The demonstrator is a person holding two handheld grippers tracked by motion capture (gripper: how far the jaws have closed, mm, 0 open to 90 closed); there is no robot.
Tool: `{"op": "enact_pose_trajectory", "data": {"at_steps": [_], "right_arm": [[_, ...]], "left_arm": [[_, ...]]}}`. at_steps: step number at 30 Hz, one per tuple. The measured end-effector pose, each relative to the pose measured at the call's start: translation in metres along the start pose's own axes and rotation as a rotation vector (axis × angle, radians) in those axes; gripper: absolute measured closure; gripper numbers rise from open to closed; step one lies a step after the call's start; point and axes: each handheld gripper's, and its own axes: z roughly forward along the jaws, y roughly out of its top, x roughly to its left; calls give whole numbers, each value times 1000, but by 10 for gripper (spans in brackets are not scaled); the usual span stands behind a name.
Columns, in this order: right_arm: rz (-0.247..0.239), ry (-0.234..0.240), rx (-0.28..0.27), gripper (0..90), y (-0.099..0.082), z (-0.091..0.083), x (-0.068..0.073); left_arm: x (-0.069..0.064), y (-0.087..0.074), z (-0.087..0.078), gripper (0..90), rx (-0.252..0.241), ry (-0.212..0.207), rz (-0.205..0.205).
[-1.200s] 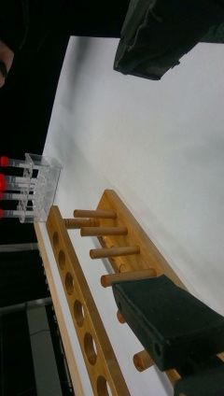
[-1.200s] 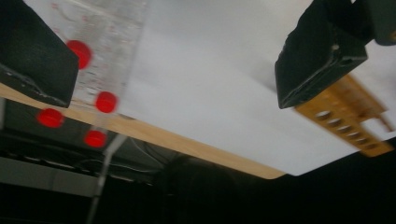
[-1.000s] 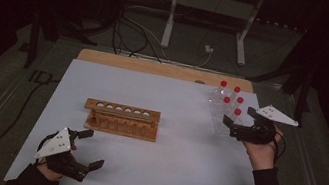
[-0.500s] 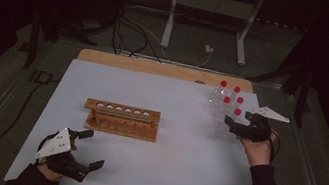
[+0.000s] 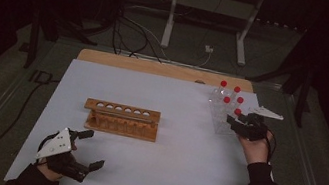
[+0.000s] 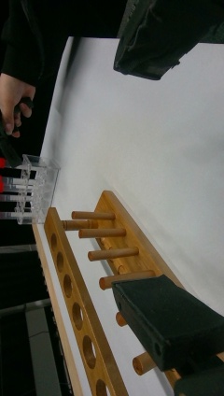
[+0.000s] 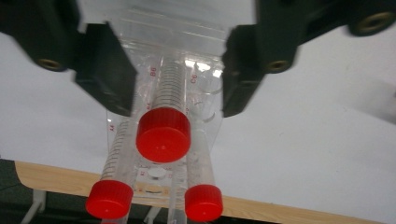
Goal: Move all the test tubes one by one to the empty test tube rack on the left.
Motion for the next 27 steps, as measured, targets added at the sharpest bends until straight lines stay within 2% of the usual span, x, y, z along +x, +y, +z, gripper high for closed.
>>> {"op": "enact_pose_trajectory", "data": {"at_steps": [1, 6, 10, 16, 27], "right_arm": [[-3, -8, 7, 575, 0, 1, 0], [-5, -15, 27, 647, -1, 4, -1], [-11, -28, 32, 740, -3, 6, -1], [-28, -35, 44, 752, -1, 6, 1], [-20, -27, 16, 754, 10, -6, 0]], "left_arm": [[0, 0, 0, 5, 0, 0, 0], [0, 0, 0, 4, 0, -1, -1], [0, 0, 0, 5, 0, 1, 2], [0, 0, 0, 5, 1, 0, 0], [0, 0, 0, 5, 3, 3, 0]]}}
